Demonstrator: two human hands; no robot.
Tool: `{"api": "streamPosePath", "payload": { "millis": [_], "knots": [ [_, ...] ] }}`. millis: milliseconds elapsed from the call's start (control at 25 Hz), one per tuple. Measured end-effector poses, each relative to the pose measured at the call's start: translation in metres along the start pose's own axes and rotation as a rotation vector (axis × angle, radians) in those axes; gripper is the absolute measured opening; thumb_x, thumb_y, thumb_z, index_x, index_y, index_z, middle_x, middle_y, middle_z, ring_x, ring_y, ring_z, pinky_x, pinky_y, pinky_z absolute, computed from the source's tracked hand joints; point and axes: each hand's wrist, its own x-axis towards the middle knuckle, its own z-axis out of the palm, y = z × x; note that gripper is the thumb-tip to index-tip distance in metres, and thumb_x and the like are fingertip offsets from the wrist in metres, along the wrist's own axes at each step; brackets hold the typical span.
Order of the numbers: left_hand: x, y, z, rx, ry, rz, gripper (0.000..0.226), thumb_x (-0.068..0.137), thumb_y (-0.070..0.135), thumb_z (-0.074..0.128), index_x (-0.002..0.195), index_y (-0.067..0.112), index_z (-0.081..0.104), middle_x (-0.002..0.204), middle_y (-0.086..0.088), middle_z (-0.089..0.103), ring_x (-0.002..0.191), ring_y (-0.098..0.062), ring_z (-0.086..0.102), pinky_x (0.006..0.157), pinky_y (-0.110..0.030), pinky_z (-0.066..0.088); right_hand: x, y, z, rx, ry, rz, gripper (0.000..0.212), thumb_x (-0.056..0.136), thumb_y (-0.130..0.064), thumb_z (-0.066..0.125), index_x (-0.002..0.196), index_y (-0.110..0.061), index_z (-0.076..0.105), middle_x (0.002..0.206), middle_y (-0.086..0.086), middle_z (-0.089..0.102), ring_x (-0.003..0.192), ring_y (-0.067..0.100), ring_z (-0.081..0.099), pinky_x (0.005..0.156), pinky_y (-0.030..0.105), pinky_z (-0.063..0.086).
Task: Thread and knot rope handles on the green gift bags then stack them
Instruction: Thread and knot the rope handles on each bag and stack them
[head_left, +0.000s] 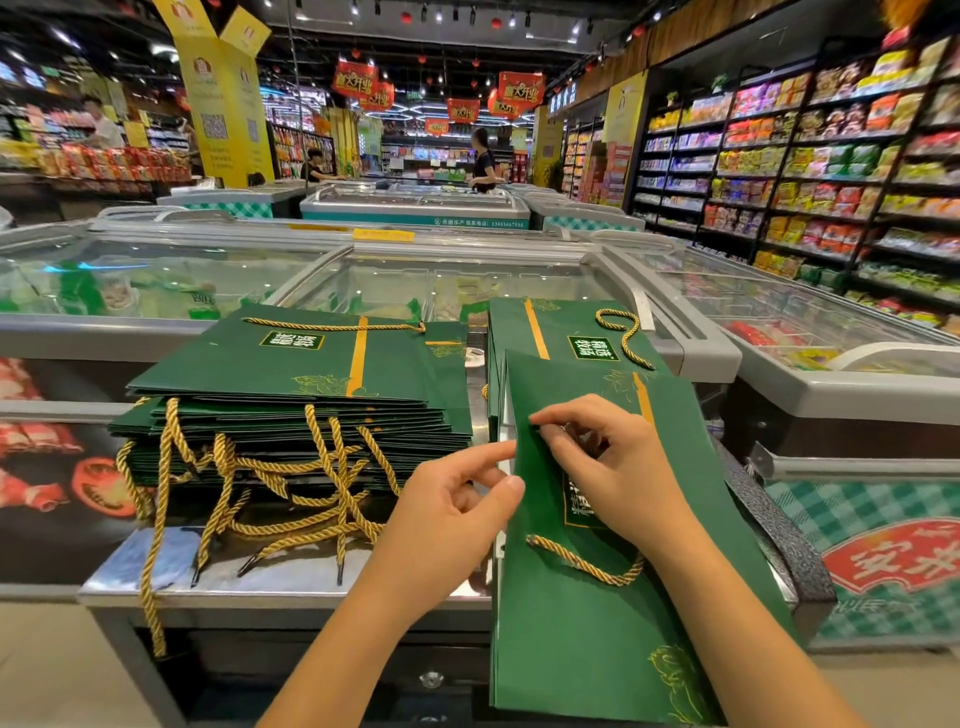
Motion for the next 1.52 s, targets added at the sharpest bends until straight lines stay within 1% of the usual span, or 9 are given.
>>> {"api": "streamPosePath", "payload": {
  "millis": [200,360,600,760,920,1040,1280,1400,1520],
  "knots": [
    [-0.002,-0.008,0.004,0.050,-0.111,0.043,0.043,0.096,0.054,0.048,0.138,0.050,0.052,0.103,-0.018,0.069,0.081,-0.036,0.061,0.077,-0.052,0.054,0.002,-0.003,-0.002,0.158,0.095,0.137,0.012,0.088,-0.007,0.077,0.096,-0.016,0.077,0.084,-0.004,0.076,0.078,0.015,0.071,0.071,0.026,0.057],
    [-0.003,-0.007,0.004,0.163,-0.173,0.100,0.047,0.099,0.052,0.031,0.146,0.053,0.038,0.127,0.008,0.063,0.115,-0.002,0.056,0.105,-0.034,0.046,0.002,-0.009,-0.004,0.250,0.102,0.209,0.006,0.091,-0.010,0.074,0.092,-0.012,0.079,0.081,0.002,0.076,0.077,0.022,0.072,0.071,0.030,0.060],
    [-0.003,-0.001,0.008,0.302,-0.209,0.134,0.043,0.100,0.044,0.027,0.137,0.066,0.027,0.134,0.005,0.058,0.122,-0.002,0.050,0.108,-0.033,0.042,0.003,-0.020,-0.005,0.310,0.020,0.292,0.011,0.088,-0.022,0.077,0.082,-0.013,0.074,0.077,0.005,0.074,0.072,0.016,0.066,0.071,0.034,0.055],
    [-0.005,0.000,0.008,0.236,-0.146,0.136,0.041,0.102,0.038,0.034,0.139,0.049,0.047,0.109,0.006,0.072,0.096,-0.012,0.065,0.089,-0.035,0.052,0.005,-0.020,-0.006,0.298,0.024,0.330,0.011,0.088,-0.020,0.076,0.080,-0.014,0.073,0.075,0.003,0.074,0.071,0.017,0.066,0.072,0.041,0.055],
    [0.009,0.008,0.001,0.182,-0.122,-0.094,0.028,0.103,0.018,0.047,0.124,0.029,0.060,0.080,0.008,0.071,0.059,-0.015,0.065,0.068,-0.042,0.056,0.004,-0.021,-0.007,0.303,0.016,0.347,0.014,0.089,-0.019,0.075,0.076,-0.015,0.073,0.069,0.000,0.072,0.067,0.014,0.061,0.069,0.035,0.051],
    [0.025,0.017,0.001,0.339,-0.098,-0.080,0.021,0.101,0.024,0.054,0.121,0.030,0.055,0.081,0.005,0.072,0.055,-0.008,0.067,0.061,-0.027,0.055,0.004,-0.020,-0.008,0.298,0.016,0.341,0.015,0.090,-0.019,0.076,0.075,-0.018,0.074,0.070,0.002,0.072,0.068,0.017,0.061,0.070,0.040,0.051],
    [0.041,0.014,0.022,0.504,0.114,0.110,0.011,0.096,0.034,0.062,0.100,0.028,0.070,0.086,0.014,0.067,0.065,-0.002,0.058,0.066,-0.026,0.050,0.004,-0.018,-0.009,0.306,0.021,0.321,0.014,0.089,-0.018,0.076,0.076,-0.019,0.074,0.077,0.010,0.073,0.071,0.027,0.066,0.072,0.045,0.055],
    [0.041,0.009,0.024,0.430,0.140,0.099,0.013,0.098,0.026,0.058,0.085,0.024,0.059,0.073,0.006,0.064,0.057,-0.010,0.056,0.059,-0.037,0.049,0.004,-0.017,-0.009,0.276,0.019,0.298,0.009,0.088,-0.017,0.076,0.079,-0.015,0.075,0.077,0.010,0.073,0.078,0.036,0.067,0.074,0.048,0.055],
    [0.033,0.014,0.017,0.204,0.186,0.044,0.013,0.100,0.016,0.054,0.086,0.014,0.054,0.073,-0.007,0.066,0.060,-0.020,0.066,0.063,-0.049,0.058,0.005,-0.018,-0.011,0.264,0.052,0.274,0.010,0.087,-0.014,0.077,0.077,-0.018,0.076,0.073,0.006,0.073,0.068,0.020,0.065,0.067,0.035,0.054]
  ]
}}
